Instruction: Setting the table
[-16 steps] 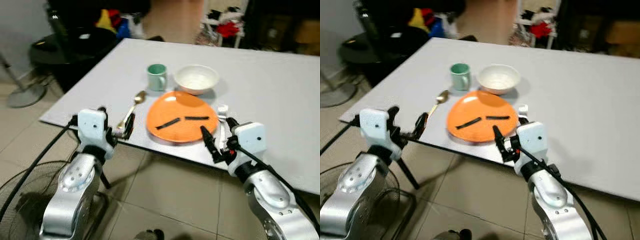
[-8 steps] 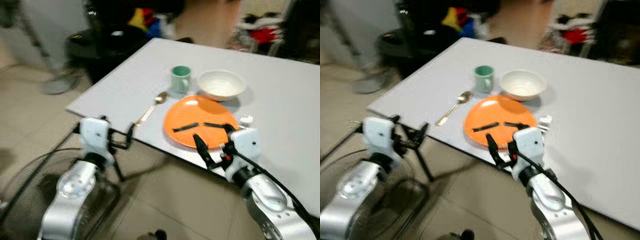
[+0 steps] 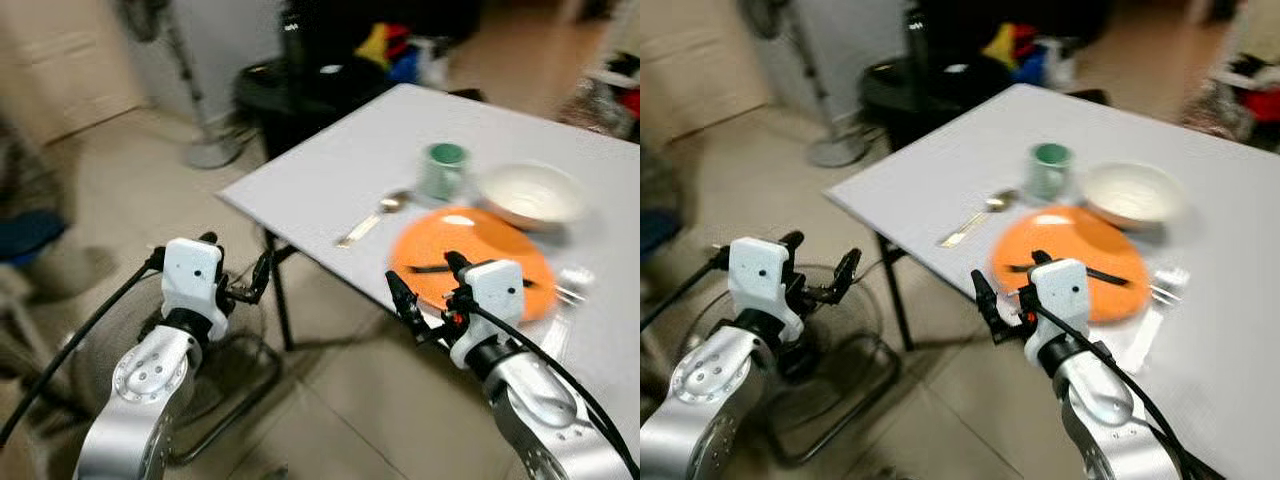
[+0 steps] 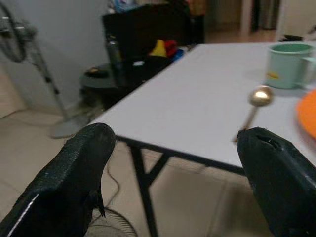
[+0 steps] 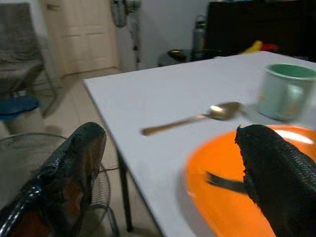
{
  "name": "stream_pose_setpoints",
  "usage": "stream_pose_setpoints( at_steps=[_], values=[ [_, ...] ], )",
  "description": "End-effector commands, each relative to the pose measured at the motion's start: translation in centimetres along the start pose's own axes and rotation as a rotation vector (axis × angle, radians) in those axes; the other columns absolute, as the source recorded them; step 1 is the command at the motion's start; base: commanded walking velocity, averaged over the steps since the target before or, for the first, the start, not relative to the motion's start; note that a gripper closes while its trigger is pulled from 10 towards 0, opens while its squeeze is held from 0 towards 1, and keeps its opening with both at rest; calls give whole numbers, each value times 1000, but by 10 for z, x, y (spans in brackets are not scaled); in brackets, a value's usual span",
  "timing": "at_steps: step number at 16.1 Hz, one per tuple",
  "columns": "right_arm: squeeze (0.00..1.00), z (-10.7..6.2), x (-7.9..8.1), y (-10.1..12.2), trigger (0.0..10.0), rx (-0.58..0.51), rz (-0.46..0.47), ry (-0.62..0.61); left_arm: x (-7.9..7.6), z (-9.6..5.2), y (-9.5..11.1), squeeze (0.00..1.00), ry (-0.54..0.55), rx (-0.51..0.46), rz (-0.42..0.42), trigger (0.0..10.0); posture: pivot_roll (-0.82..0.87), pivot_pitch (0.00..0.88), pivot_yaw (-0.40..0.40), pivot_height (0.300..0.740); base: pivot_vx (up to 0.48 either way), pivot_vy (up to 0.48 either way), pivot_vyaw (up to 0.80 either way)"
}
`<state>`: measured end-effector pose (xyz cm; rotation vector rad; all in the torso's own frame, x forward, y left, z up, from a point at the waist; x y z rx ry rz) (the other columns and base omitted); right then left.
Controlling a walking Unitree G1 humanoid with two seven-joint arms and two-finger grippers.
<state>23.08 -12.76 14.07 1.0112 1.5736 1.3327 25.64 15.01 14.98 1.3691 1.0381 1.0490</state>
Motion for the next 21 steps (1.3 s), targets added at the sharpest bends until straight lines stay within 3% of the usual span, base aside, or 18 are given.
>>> stream_pose_setpoints(
  at_steps=[1, 17, 21],
  values=[
    [1000, 0, 4, 4, 10000, -25, -1, 20, 4, -2, -2, 0, 16, 14, 19, 10000, 93, 0, 61, 740, 0, 0, 800],
    [1000, 0, 7, 4, 10000, -38, 30, 43, 0, -2, 1, 0, -25, 18, 22, 10000, 98, 0, 59, 740, 0, 15, 800],
    [1000, -1, 9, 3, 10000, -35, 34, 53, 1, -2, 2, 0, -22, 15, 23, 10000, 97, 0, 59, 740, 0, 267, 0]
  ],
)
Point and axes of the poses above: a point about 5 cm out from each wrist's last joint towards the gripper, its own z axis pointing out of the wrist towards the gripper, its own y axis along the axis of the wrist's last joint, x = y × z, the point moved 2 cm from there along z, pointing out of the wrist towards the gripper, and after that the axes turned 4 degrees about -z, right-handed, at the moved point
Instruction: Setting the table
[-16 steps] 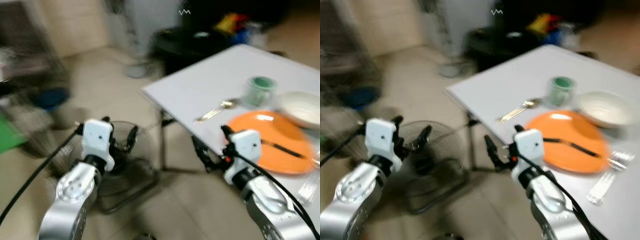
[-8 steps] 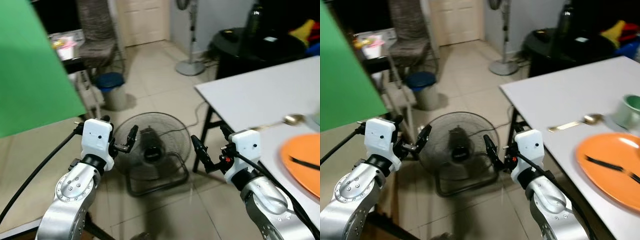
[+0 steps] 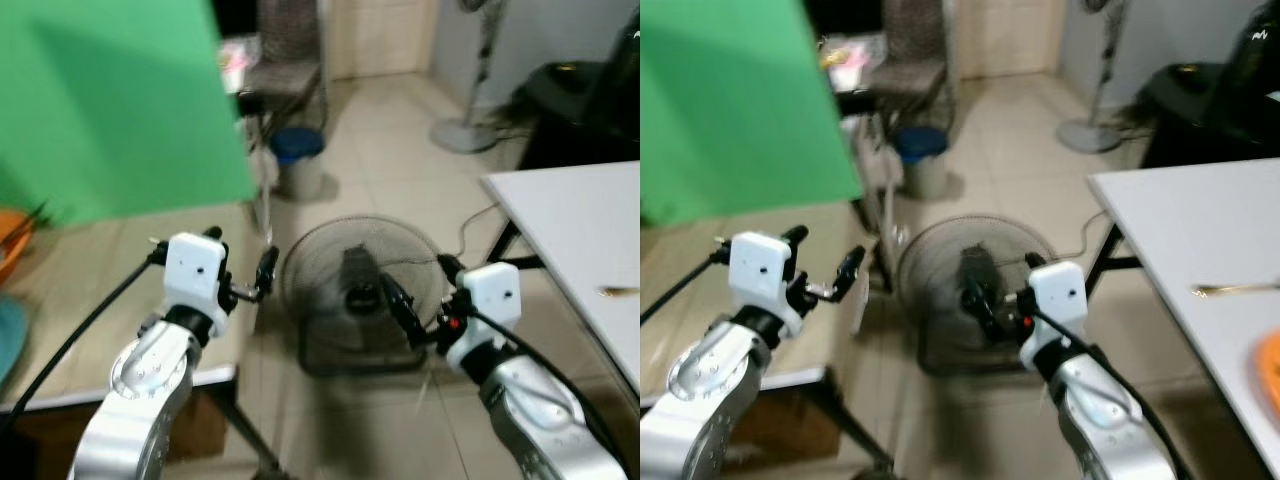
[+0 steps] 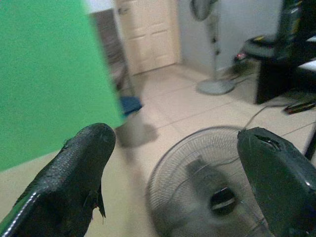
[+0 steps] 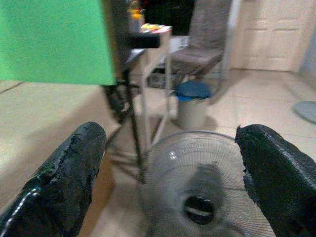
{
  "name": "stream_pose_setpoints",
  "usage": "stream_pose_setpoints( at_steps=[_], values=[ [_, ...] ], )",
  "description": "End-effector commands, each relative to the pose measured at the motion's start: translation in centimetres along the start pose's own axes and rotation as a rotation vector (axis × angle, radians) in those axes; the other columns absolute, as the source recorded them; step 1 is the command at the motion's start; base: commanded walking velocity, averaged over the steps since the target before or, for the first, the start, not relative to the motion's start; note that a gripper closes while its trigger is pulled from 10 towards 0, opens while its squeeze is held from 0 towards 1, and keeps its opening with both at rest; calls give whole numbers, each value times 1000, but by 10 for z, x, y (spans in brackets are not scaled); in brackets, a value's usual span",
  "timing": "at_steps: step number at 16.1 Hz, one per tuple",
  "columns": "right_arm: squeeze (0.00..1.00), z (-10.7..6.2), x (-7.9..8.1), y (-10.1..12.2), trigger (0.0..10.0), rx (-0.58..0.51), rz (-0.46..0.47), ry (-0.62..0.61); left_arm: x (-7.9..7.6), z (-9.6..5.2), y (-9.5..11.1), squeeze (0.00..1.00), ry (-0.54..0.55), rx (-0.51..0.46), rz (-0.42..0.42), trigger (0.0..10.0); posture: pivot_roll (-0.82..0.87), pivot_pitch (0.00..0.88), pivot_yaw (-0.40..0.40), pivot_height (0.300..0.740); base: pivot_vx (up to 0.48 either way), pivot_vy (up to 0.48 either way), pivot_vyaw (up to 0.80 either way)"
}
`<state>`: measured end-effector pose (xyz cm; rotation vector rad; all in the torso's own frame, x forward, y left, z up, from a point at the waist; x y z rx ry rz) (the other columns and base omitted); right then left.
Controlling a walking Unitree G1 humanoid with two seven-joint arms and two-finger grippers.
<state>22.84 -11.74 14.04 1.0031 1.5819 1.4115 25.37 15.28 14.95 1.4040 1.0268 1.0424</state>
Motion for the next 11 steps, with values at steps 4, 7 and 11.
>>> stream_pose_setpoints(
  at_steps=[4, 7, 11],
  values=[
    [1000, -2, -4, 3, 10000, -12, -1, -10, -2, 2, 4, 0, -9, -9, 8, 10000, 96, 0, 58, 740, 0, 265, 0],
    [1000, -1, -6, 3, 10000, -12, 11, -23, -1, 3, 4, 0, -6, -9, 10, 10000, 98, 0, 56, 740, 0, 265, 0],
    [1000, 1, -5, 4, 10000, -12, 19, -18, 0, 3, 5, 0, -2, -9, 9, 10000, 101, 0, 51, 740, 0, 263, 0]
  ],
)
Point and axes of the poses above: a point about 5 cm out from each wrist's last joint towards the gripper, its own z axis pointing out of the wrist towards the gripper, its own y axis along the axis of the wrist's last joint, x = y × z, the point moved 2 cm from there along z, pointing out of the wrist towards the gripper, and after that the axes turned 4 degrees about -z, right-handed, at the moved point
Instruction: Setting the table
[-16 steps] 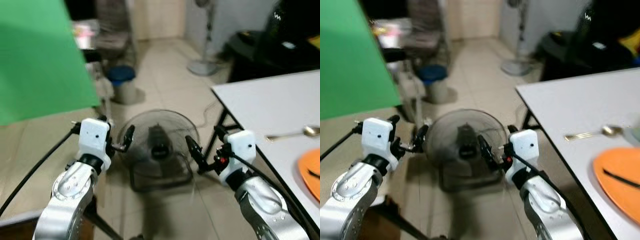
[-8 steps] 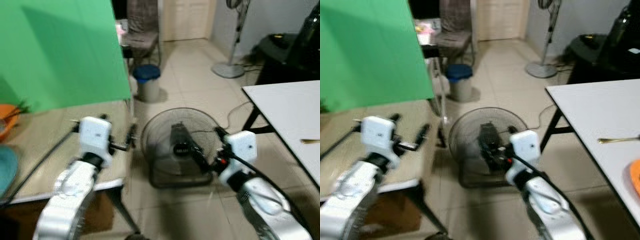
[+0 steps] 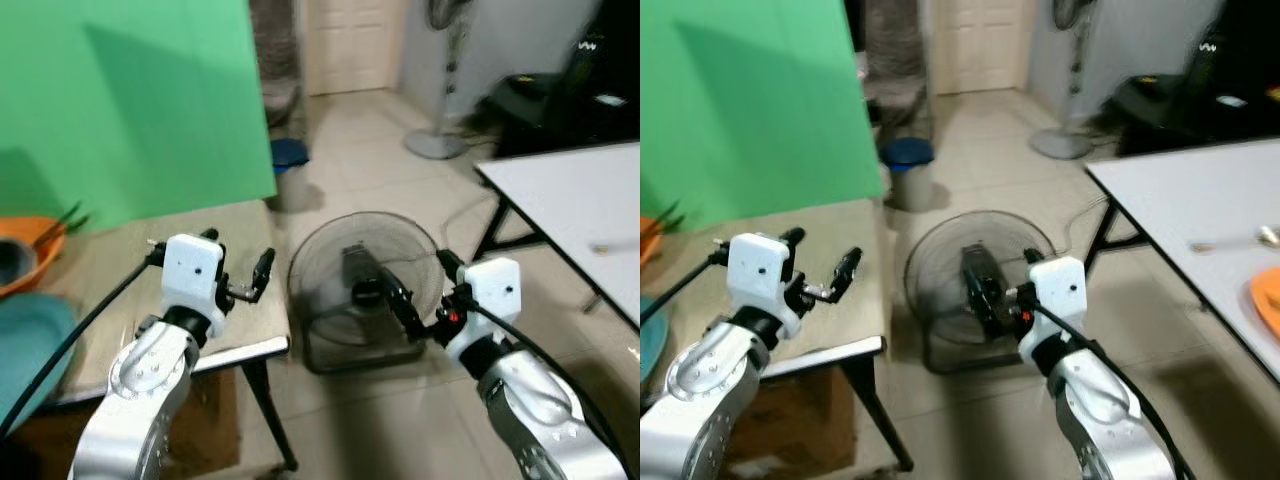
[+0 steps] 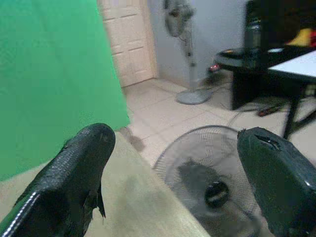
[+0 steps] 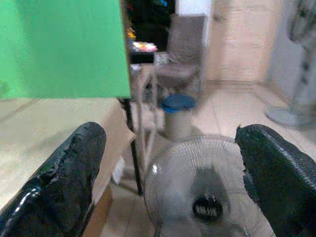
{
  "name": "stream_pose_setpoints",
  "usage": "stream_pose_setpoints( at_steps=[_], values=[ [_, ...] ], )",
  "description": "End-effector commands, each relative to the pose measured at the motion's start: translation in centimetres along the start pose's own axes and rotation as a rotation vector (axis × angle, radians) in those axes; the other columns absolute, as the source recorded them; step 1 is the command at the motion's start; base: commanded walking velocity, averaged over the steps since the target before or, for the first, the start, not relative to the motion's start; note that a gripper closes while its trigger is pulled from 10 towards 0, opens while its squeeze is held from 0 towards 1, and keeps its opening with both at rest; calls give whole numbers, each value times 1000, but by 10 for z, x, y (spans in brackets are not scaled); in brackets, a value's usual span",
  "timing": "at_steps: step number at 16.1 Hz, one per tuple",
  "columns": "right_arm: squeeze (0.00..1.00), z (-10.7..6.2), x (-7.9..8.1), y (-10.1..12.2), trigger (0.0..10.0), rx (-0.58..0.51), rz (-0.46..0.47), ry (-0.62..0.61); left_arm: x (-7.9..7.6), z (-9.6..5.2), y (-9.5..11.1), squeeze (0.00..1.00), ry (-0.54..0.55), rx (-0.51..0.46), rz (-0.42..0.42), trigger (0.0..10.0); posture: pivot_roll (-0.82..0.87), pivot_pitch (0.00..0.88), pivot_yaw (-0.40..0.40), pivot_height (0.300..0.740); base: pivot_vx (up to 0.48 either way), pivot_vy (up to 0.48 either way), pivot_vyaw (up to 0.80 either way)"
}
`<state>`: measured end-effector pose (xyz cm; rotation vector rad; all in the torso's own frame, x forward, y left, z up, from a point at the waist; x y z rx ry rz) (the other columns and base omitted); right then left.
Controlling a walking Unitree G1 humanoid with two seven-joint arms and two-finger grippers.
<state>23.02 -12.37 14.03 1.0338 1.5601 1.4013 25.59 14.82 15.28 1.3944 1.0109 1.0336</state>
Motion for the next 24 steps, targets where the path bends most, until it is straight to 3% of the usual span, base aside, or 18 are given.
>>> stream_pose_setpoints(
  at_steps=[1, 4, 5, 6, 7, 13, 15, 24],
  values=[
    [1000, 1, 1, 4, 10000, -14, 5, 9, 4, 0, 1, 0, 12, 5, 14, 10000, 101, 0, 51, 740, 0, 266, 0],
    [1000, 2, 3, 4, 10000, -9, 11, 21, 5, 0, 2, 0, 14, 4, 14, 10000, 103, 0, 48, 740, 0, 265, 0],
    [780, 2, 3, 4, 10000, -8, 13, 26, 5, 0, 2, 0, 16, 4, 14, 10000, 103, 0, 48, 740, 0, 266, 0],
    [780, 3, 3, 4, 10000, -7, 15, 29, 5, 0, 2, 0, 17, 3, 14, 10000, 104, 0, 46, 740, 0, 266, 0],
    [0, 3, 3, 4, 10000, -5, 16, 34, 5, 0, 2, 0, 18, 3, 13, 10000, 105, 0, 44, 740, 0, 266, 0],
    [0, 4, 8, 5, 10000, 7, -5, 92, 7, -3, 3, 0, 34, 5, 12, 10000, 116, 0, 32, 740, 0, 263, 133],
    [0, 5, 8, 5, 10000, 9, 4, 93, 8, -4, 3, 0, 38, 6, 13, 10000, 120, 0, 28, 740, 0, 266, 753],
    [0, 9, 8, 4, 10000, 13, 36, 87, 11, -5, 5, 0, 49, 9, 21, 10000, 143, 0, 28, 740, 0, 279, 0]
  ],
)
Point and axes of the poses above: a point about 5 cm out from each wrist's last joint towards the gripper, its own z axis pointing out of the wrist towards the gripper, its own y axis along the axis of the wrist's last joint, x = y × z, the point moved 2 cm from there along z, pointing out of the wrist towards the gripper, and after that the axes turned 4 degrees about -z, right-handed, at the moved point
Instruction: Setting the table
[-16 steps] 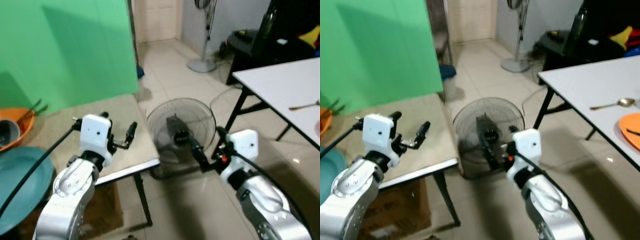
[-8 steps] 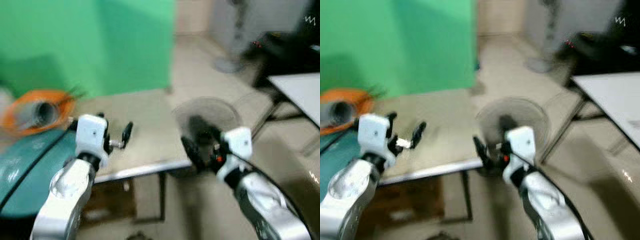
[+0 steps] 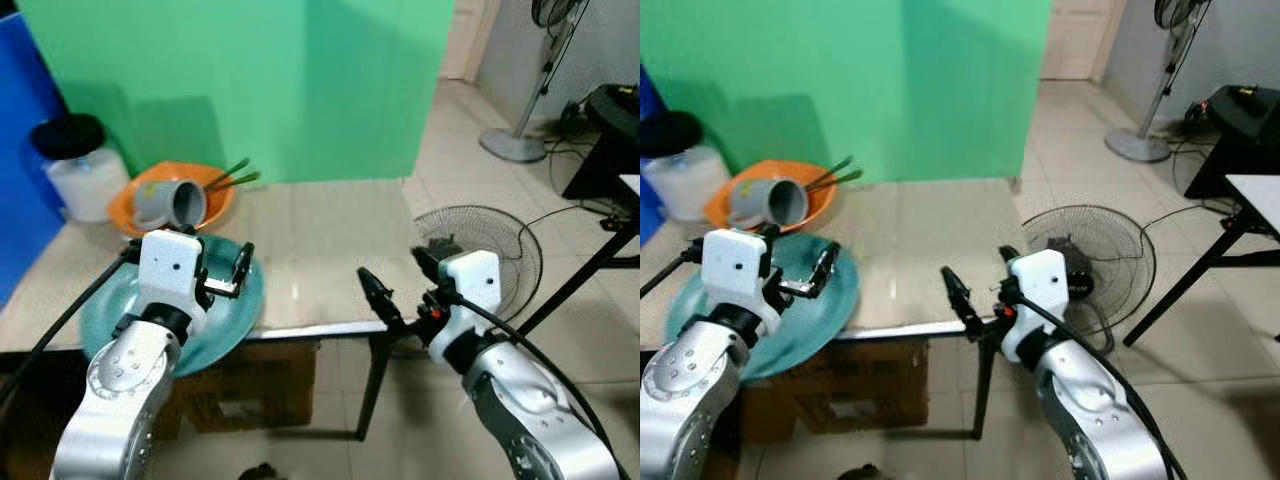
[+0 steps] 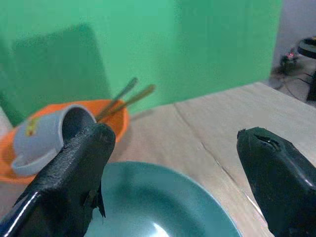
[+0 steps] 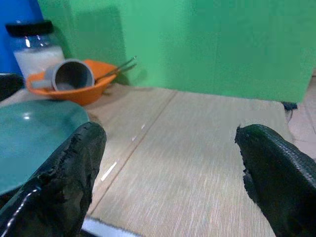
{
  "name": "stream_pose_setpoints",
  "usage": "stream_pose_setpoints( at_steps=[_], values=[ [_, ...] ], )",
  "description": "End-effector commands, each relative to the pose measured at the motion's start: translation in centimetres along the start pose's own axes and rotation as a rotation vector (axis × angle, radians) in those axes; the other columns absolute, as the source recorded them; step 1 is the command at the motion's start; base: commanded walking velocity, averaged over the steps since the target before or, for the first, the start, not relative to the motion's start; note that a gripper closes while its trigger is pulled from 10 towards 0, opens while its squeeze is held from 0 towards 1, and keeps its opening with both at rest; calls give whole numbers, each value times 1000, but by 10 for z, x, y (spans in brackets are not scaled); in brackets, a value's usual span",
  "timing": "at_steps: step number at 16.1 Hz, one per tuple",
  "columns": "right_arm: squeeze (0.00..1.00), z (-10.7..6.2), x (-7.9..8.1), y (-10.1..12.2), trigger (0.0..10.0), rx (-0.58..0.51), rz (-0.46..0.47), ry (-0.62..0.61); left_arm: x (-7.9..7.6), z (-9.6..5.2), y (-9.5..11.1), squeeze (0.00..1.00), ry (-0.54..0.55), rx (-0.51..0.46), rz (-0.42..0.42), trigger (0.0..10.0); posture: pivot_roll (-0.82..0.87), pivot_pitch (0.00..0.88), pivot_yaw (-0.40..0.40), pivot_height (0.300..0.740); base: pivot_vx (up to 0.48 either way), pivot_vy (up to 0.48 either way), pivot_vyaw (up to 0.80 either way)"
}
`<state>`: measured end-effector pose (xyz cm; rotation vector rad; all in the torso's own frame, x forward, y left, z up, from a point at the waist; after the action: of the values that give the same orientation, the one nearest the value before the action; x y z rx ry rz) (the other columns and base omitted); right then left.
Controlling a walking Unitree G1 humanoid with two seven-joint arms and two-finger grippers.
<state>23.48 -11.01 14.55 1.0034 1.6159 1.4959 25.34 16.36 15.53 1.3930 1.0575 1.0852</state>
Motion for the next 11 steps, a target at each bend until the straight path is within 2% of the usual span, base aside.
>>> stream_pose_setpoints(
  at_steps=[1, 4, 8, 11],
  values=[
    [0, 0, -3, -2, 10000, 18, 7, -11, -3, 2, 4, 0, -12, -8, 9, 10000, 143, 0, 30, 740, 0, 315, 0],
    [0, 0, -4, -3, 10000, 19, 19, -23, -4, 3, 5, 0, -15, -8, 16, 10000, 145, 0, 35, 740, 0, 315, 0],
    [0, 1, -9, -2, 10000, 21, 59, -58, -3, 5, 10, 0, -5, -22, 17, 10000, 148, 0, 36, 740, 0, 0, 0],
    [0, 3, -6, -1, 10000, 22, 56, -31, -2, 6, 14, 0, 1, -46, 22, 10000, 152, 0, 34, 740, 0, 0, 0]
  ],
)
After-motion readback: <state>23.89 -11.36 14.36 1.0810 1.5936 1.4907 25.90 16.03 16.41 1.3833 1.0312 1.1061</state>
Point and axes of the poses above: a point about 5 cm out from each wrist's last joint towards the gripper, its own z axis pointing out of the wrist towards the gripper, its own y axis along the axis of the wrist's last joint, x = y × z, the point moved 2 cm from there along z, pointing out of the wrist towards the gripper, and after that the axes turned 4 degrees about -z, right-handed, at the moved point
